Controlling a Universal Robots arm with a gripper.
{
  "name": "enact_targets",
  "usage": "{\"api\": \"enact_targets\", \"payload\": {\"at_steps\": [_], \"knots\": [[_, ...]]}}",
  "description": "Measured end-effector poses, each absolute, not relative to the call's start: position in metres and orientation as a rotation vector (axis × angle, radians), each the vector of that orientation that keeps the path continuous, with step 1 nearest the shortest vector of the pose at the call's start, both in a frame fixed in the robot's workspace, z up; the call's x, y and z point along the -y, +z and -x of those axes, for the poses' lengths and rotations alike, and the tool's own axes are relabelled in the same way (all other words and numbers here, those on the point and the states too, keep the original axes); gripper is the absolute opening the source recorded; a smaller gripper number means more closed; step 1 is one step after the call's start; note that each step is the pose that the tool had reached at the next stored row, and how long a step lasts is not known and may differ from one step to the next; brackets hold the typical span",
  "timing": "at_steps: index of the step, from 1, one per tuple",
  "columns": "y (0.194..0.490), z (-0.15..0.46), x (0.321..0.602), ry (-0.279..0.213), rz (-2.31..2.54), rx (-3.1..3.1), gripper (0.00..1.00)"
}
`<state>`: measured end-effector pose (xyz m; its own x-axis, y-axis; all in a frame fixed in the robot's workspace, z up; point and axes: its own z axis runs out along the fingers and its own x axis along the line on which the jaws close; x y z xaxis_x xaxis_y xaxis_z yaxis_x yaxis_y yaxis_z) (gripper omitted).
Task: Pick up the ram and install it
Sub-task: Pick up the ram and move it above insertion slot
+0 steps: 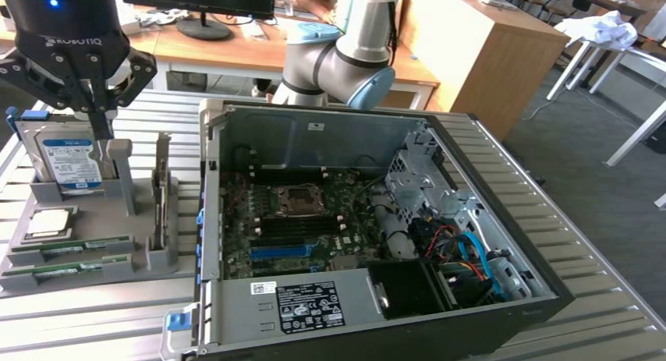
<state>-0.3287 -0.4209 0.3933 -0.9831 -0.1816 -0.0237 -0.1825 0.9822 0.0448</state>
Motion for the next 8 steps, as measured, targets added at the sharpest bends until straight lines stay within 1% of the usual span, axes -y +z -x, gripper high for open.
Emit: {"api": "enact_targets", "payload": {"at_steps": [8], "knots": [[0.3933, 0.3287, 0.4209, 0.074, 0.338, -3.104, 0.10]]}}
